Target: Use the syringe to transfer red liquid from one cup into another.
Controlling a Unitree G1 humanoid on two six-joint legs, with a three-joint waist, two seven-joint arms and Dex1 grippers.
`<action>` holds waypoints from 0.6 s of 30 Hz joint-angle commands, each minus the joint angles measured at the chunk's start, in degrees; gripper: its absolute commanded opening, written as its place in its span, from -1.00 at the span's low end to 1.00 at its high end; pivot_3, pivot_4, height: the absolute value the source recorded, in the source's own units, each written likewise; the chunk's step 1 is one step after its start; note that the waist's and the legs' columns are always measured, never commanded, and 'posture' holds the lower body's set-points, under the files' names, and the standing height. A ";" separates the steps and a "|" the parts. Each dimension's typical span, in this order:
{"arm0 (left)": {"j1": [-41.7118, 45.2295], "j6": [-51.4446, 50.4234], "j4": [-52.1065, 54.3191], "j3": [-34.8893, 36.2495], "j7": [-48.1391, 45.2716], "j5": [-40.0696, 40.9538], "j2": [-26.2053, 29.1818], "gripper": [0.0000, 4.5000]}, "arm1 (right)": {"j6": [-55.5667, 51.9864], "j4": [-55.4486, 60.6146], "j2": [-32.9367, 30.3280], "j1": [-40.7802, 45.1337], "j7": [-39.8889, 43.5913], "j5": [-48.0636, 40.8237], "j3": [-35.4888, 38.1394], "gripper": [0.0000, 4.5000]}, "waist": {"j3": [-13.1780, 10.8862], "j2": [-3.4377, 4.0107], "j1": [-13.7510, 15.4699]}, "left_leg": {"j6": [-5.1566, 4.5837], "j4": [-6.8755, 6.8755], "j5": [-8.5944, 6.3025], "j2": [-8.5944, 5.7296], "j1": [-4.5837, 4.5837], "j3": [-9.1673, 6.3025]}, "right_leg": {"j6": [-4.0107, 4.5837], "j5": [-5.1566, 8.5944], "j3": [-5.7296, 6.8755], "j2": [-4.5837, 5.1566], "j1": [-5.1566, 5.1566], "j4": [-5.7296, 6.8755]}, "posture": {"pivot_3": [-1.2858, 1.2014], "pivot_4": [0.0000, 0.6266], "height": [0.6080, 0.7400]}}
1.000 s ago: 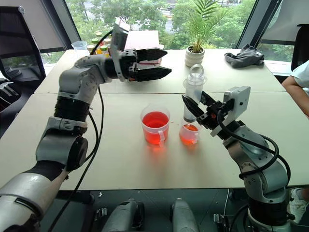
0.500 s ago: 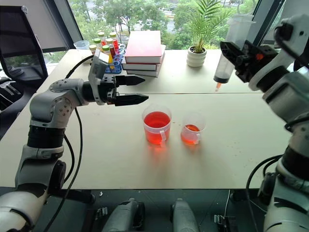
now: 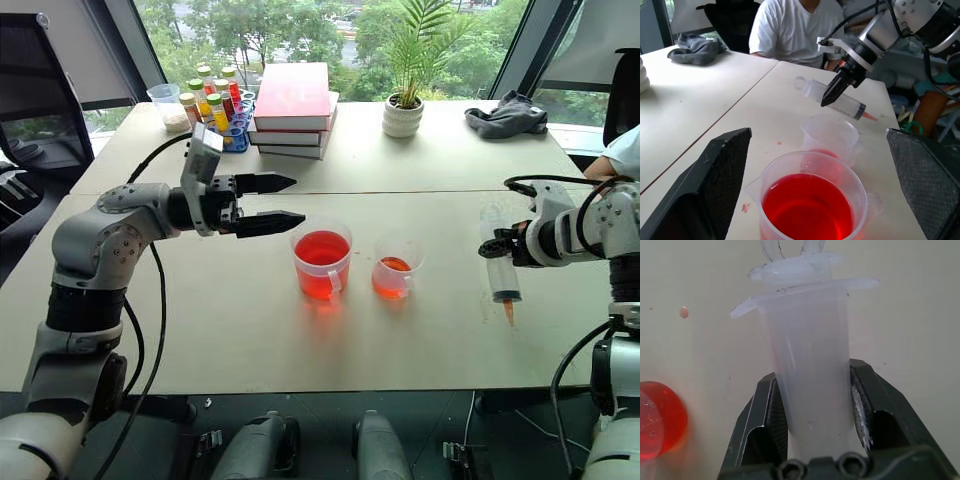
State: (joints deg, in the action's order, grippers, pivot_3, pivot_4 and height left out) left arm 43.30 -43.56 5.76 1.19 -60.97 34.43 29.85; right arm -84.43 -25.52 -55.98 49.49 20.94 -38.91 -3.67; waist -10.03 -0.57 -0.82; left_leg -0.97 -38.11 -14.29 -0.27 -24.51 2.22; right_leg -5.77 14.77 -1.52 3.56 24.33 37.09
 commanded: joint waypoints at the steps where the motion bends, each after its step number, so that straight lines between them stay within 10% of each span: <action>1: -1.44 -0.94 3.96 1.10 1.27 1.57 1.41 0.99 | 3.23 -3.21 1.03 0.92 3.58 4.13 -0.58 -0.17 | 0.00 0.00 0.00 | 0.00 -0.01 0.00 0.00 0.00 0.00 | 0.00 0.00 0.00 0.00 0.00 0.01 | 0.03 -0.52 1.00; 6: -3.53 -2.44 6.43 1.47 2.69 3.14 2.76 1.00 | 3.28 -3.93 1.94 1.24 6.86 6.99 0.30 0.96 | 0.00 0.00 0.17 | 0.00 -0.02 0.00 0.00 0.00 0.00 | 0.00 0.00 0.01 -0.01 0.00 0.02 | 0.03 -0.52 1.00; 18: -4.49 -2.91 6.44 0.68 1.04 4.93 6.27 1.00 | -0.55 40.34 -11.36 -18.01 19.86 -4.90 25.02 0.98 | -0.01 0.00 0.04 | -0.02 -0.02 -0.02 0.01 -0.05 -0.12 | -0.03 0.02 0.10 -0.02 -0.02 -0.03 | 0.03 -0.52 1.00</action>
State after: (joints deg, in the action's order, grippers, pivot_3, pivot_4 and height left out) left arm 38.36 -46.99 11.30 1.11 -59.18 38.30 35.37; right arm -82.86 10.57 -66.71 31.48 39.12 -40.70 16.62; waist -10.04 -0.57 -0.77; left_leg -1.00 -38.15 -14.31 -0.25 -24.51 2.12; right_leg -5.80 14.78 -1.46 3.54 24.28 37.07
